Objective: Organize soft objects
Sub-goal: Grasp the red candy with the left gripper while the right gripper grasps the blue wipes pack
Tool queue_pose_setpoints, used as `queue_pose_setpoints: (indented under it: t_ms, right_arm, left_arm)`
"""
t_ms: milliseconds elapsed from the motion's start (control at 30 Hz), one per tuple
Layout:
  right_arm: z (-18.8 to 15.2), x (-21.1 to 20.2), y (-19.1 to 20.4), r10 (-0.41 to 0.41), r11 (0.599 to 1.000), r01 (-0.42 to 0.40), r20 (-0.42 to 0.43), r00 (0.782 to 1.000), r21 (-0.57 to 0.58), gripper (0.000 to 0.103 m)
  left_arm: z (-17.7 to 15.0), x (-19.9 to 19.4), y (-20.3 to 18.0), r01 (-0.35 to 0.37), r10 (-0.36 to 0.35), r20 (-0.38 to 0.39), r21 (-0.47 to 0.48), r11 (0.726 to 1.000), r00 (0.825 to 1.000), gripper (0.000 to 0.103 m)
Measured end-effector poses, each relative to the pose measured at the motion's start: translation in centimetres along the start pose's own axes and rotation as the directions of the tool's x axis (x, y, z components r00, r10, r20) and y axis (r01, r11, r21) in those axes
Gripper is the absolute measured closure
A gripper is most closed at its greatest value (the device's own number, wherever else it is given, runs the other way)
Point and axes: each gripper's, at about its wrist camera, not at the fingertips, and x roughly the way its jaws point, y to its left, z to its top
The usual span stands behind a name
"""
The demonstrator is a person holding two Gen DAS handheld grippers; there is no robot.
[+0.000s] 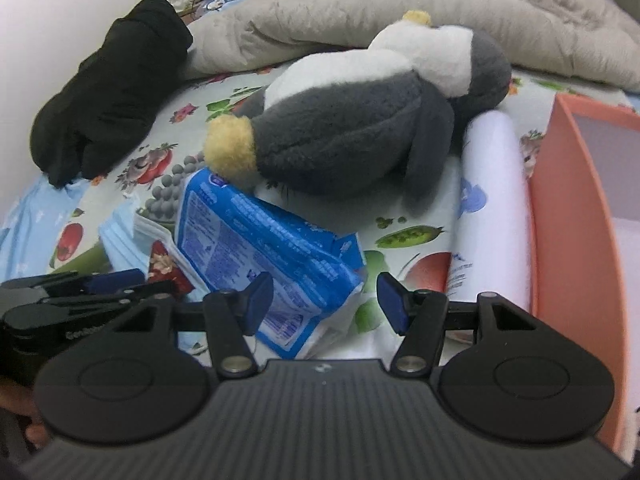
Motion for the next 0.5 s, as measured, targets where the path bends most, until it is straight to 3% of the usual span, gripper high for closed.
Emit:
queue_pose_setpoints:
  t_ms: [133, 267, 500]
  right_arm:
    - [-0.3, 0.2, 0.1, 0.001, 1.0, -0.001, -0.007, 1.0, -0.002, 0.066]
    - [-0.4, -0.6, -0.1, 0.009, 1.0, -0.008, -0.013, 1.0, 0.022, 0.082]
    - [-0.6, -3.5, 0.5, 0.015, 1.0, -0.015, 0.016, 1.0, 0.009, 0.091]
  left_arm:
    - [0.0, 0.5, -0.2, 0.007, -0.007, -0.005, 0.018, 1.0, 1.0, 0.054]
    - [0.2, 0.1, -0.4, 0.006, -0.006, -0.018, 0.022, 1.0, 1.0, 0.066]
    - [1.0, -3.0, -1.0, 0.027, -0.027, 0.015, 0.008, 1.0, 1.0, 0.074]
